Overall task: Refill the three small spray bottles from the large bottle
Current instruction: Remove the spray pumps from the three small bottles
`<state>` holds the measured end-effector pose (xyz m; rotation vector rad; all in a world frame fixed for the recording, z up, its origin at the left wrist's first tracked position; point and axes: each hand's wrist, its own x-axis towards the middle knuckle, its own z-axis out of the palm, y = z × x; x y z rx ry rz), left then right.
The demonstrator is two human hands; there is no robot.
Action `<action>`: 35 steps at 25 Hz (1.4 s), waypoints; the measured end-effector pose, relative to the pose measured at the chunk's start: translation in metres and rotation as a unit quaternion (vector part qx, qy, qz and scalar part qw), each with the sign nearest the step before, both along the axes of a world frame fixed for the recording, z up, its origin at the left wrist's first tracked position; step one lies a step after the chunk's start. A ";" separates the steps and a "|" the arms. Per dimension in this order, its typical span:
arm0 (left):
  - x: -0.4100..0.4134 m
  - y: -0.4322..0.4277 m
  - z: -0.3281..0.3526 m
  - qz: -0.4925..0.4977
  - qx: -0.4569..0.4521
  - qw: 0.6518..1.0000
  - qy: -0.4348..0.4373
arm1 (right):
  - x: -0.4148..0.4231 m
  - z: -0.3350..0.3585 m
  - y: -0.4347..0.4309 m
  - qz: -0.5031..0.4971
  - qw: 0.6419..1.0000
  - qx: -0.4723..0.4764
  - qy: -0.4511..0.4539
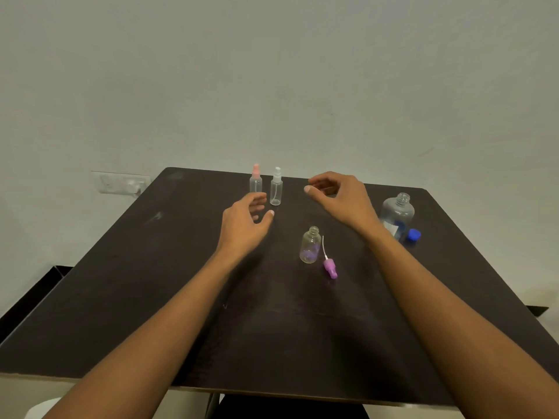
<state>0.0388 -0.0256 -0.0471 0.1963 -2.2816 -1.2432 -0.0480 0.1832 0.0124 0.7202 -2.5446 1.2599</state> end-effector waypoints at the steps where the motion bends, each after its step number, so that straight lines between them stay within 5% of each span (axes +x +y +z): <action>1: -0.011 -0.001 -0.001 0.002 0.003 1.000 -0.009 | -0.013 0.002 -0.008 0.005 1.000 0.008 -0.005; 15: -0.092 -0.017 -0.030 0.020 -0.010 0.998 -0.067 | -0.133 -0.032 -0.094 0.027 0.993 0.109 -0.040; 35: -0.066 0.003 -0.017 0.045 0.007 0.999 -0.010 | -0.068 -0.009 -0.071 0.074 0.994 0.065 -0.051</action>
